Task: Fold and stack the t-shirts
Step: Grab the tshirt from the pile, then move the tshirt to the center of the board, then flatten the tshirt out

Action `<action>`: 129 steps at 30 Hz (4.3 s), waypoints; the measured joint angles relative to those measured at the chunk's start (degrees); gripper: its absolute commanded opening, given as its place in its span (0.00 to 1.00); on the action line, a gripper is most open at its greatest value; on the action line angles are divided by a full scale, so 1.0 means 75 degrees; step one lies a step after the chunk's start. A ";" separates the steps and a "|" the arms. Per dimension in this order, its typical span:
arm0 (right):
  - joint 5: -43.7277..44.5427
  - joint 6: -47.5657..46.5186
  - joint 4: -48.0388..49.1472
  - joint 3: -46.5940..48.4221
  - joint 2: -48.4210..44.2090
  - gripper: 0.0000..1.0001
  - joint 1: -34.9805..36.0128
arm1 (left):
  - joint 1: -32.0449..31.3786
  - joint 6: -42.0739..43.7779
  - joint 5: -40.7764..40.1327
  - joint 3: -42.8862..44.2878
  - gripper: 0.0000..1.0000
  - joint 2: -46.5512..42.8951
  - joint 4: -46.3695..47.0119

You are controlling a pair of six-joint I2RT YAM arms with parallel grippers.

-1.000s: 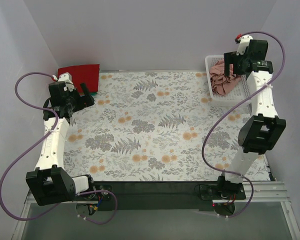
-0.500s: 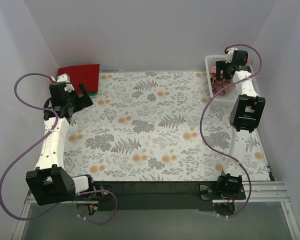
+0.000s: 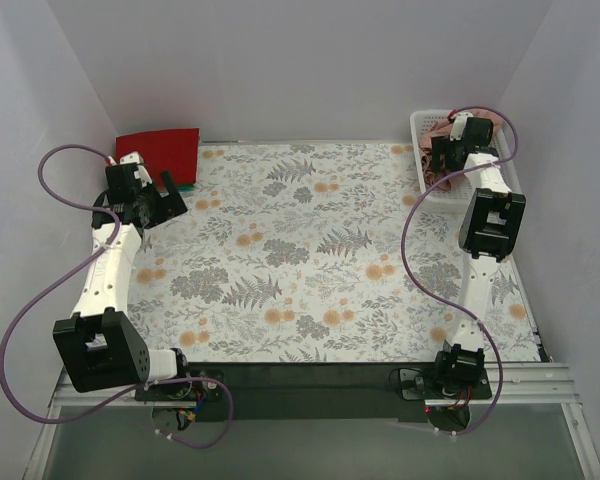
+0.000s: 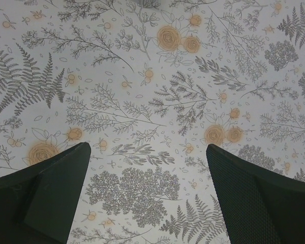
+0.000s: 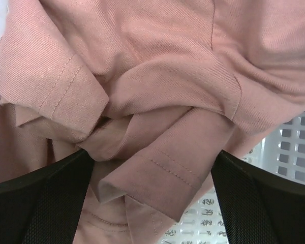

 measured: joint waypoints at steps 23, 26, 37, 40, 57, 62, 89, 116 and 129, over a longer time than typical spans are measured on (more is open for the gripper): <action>-0.0871 0.0102 -0.0460 -0.0627 -0.2547 0.01 -0.0041 | 0.0000 -0.0318 0.0321 0.0128 0.98 0.0064 -0.0026; -0.1195 0.0248 -0.0446 -0.0627 -0.3552 0.01 -0.0041 | 0.0000 -0.0356 0.0437 0.0125 0.98 0.0012 0.0087; -0.3334 0.0615 -0.0434 -0.0606 -0.6129 0.01 0.0087 | 0.0000 -0.0458 0.0845 0.0245 0.98 -0.0102 0.0268; -0.3727 0.0688 -0.0431 -0.0597 -0.6598 0.01 0.0411 | 0.0000 -0.0458 0.0915 0.0495 0.98 -0.0102 0.0262; -0.3821 0.0708 0.1684 -0.4538 -0.9830 0.98 0.4575 | 0.0000 -0.0216 0.1378 0.0953 0.98 -0.0399 0.0221; -0.3701 0.0656 0.1040 -0.6371 -0.9305 0.98 0.5292 | 0.0000 0.0720 0.2247 0.0950 0.98 -0.0589 -0.0012; -0.3416 0.1116 -0.0198 -0.7903 -0.5633 0.60 0.5266 | -0.3459 0.4989 0.2862 -0.2938 0.64 -0.0242 0.0061; -0.2107 0.0376 -0.0705 -0.7732 -0.5622 0.01 0.3235 | -0.1670 0.5359 0.0854 -0.2600 0.00 0.1177 0.1107; -0.3279 -0.0221 -0.1556 -0.8929 -0.6819 0.01 0.3322 | -0.0006 0.6426 0.0863 -0.1824 0.00 0.1888 0.1032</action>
